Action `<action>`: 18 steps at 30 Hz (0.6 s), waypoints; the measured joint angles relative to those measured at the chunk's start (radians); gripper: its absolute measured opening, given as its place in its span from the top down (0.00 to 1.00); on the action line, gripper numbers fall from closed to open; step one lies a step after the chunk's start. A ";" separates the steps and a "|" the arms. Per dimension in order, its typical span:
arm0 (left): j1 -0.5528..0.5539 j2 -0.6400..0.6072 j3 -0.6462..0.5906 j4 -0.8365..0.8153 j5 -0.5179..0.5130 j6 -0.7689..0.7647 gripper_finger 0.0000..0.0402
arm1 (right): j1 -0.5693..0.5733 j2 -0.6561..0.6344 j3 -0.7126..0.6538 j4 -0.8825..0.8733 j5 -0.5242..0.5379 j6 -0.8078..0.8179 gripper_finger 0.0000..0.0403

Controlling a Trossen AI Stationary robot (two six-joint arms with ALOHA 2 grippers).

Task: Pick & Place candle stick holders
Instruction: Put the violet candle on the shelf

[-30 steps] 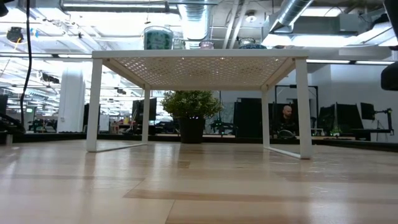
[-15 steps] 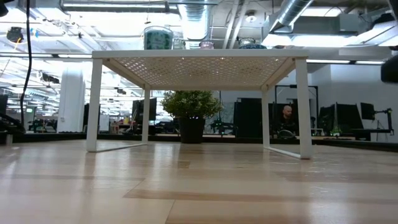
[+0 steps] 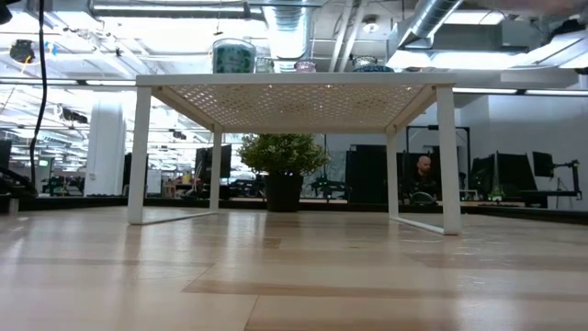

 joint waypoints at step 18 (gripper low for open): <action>0.000 0.000 0.000 0.006 -0.022 0.000 0.98 | -0.431 -0.001 0.302 -0.141 0.004 -0.200 0.45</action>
